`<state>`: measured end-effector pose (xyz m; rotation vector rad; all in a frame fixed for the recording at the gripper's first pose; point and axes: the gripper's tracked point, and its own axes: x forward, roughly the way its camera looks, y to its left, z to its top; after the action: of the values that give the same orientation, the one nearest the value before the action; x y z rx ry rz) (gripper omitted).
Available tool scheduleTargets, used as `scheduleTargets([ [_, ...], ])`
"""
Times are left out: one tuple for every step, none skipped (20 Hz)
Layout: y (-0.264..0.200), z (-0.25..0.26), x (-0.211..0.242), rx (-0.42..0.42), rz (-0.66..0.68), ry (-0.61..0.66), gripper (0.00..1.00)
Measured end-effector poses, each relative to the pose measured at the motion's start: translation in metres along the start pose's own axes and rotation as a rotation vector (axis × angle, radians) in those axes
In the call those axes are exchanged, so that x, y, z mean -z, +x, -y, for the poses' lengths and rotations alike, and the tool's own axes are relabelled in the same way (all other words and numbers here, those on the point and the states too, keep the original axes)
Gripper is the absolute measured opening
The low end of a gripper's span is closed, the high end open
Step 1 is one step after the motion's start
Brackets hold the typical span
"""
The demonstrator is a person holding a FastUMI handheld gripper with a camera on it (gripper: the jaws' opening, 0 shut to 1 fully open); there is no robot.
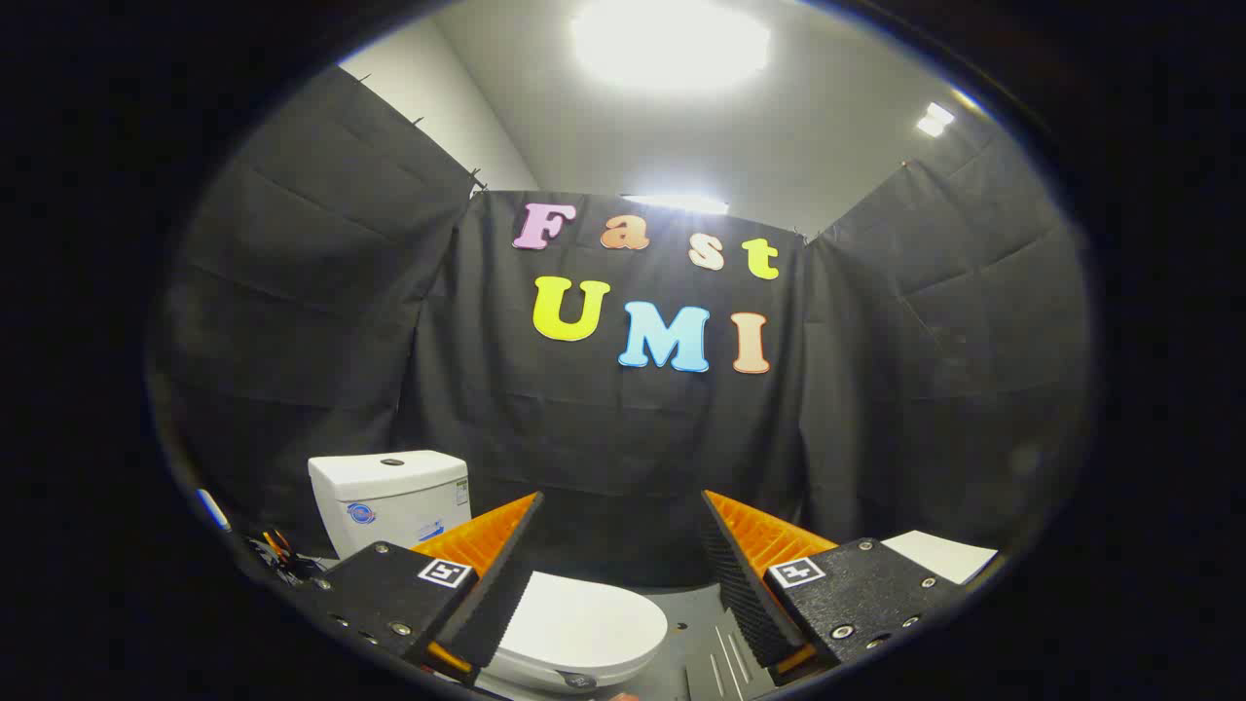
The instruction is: Open the toilet lid.
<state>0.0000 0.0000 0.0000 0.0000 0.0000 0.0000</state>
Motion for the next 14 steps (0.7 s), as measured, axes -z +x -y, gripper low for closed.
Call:
scheduleTargets([
  [0.002, 0.005, 0.000, 0.009, 0.001, 0.009, 0.95],
  [0.005, 0.006, 0.002, 0.012, -0.003, 0.021, 0.95],
  [0.009, 0.007, 0.004, 0.010, -0.007, 0.040, 0.95],
  [0.012, 0.005, 0.005, -0.001, -0.006, 0.056, 0.95],
  [0.016, 0.004, 0.006, -0.007, -0.005, 0.065, 0.95],
  [0.019, 0.010, 0.009, 0.004, -0.008, 0.072, 0.95],
  [0.021, 0.012, 0.011, 0.010, -0.011, 0.079, 0.95],
  [0.022, 0.010, 0.012, 0.012, -0.008, 0.086, 0.95],
  [0.023, 0.009, 0.010, 0.011, 0.001, 0.091, 0.95],
  [0.026, 0.007, 0.009, 0.005, 0.004, 0.090, 0.95],
  [0.028, 0.006, 0.009, 0.002, 0.000, 0.082, 0.95],
  [0.029, 0.007, 0.009, 0.000, -0.006, 0.065, 0.95],
  [0.029, 0.009, 0.009, 0.006, -0.010, 0.049, 0.95],
  [0.028, 0.011, 0.008, 0.010, -0.013, 0.045, 0.95],
])
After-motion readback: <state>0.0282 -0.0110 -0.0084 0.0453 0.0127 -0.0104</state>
